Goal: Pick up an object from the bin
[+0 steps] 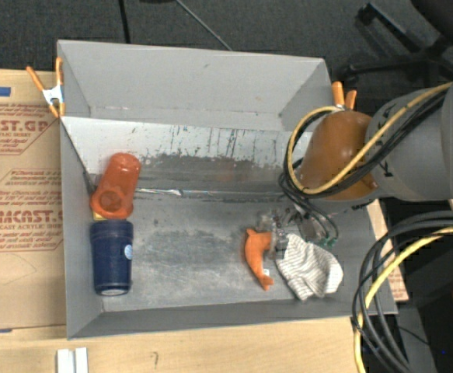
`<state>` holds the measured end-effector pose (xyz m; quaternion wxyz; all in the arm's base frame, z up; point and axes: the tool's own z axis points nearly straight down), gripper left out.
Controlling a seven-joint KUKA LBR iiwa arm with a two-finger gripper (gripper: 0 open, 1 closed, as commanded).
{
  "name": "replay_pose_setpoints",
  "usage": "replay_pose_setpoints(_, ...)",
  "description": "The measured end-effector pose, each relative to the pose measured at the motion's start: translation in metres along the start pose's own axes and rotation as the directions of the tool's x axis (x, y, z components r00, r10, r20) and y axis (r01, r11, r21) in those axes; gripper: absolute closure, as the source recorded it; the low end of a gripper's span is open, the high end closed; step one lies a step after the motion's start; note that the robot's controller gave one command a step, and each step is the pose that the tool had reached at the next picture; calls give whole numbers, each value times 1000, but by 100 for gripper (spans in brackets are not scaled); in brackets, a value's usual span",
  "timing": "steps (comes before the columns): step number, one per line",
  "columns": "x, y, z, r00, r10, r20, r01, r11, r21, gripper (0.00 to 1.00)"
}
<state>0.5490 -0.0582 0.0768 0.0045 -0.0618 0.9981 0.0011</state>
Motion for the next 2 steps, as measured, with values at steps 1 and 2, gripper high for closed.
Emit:
replay_pose_setpoints(1,3,1,-16,1000,0,-13,0,1000,-2,100)
replay_pose_setpoints(2,3,1,-40,1000,0,-14,0,1000,-1,100)
